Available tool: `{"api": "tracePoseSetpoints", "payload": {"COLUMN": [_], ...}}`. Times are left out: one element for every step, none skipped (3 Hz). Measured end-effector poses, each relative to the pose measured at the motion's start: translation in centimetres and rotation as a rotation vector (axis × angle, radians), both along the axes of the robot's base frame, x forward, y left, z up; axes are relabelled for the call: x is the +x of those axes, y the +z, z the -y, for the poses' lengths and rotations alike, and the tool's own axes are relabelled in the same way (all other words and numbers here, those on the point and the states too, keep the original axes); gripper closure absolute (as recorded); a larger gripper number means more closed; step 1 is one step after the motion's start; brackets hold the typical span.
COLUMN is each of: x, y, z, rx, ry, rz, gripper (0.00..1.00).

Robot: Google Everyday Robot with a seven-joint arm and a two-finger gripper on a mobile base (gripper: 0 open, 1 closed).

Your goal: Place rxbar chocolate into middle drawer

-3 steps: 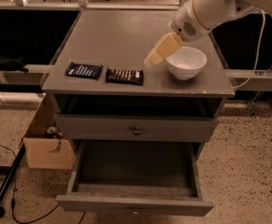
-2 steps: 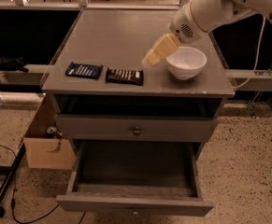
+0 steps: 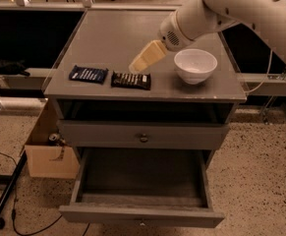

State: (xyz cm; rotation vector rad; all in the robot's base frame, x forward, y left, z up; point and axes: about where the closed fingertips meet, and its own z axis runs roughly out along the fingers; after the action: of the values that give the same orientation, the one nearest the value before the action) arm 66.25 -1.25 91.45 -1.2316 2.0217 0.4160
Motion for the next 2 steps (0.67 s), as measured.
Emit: {"api": "tracePoseSetpoints", "payload": {"x": [0.1,0.1], "y": [-0.7,-2.0], "z": [-2.1,-3.6], "rx": [-0.003,-0.015], "ry": [0.020,0.039], "rz": [-0.010,-0.029], "gripper": [0.00,0.00]}}
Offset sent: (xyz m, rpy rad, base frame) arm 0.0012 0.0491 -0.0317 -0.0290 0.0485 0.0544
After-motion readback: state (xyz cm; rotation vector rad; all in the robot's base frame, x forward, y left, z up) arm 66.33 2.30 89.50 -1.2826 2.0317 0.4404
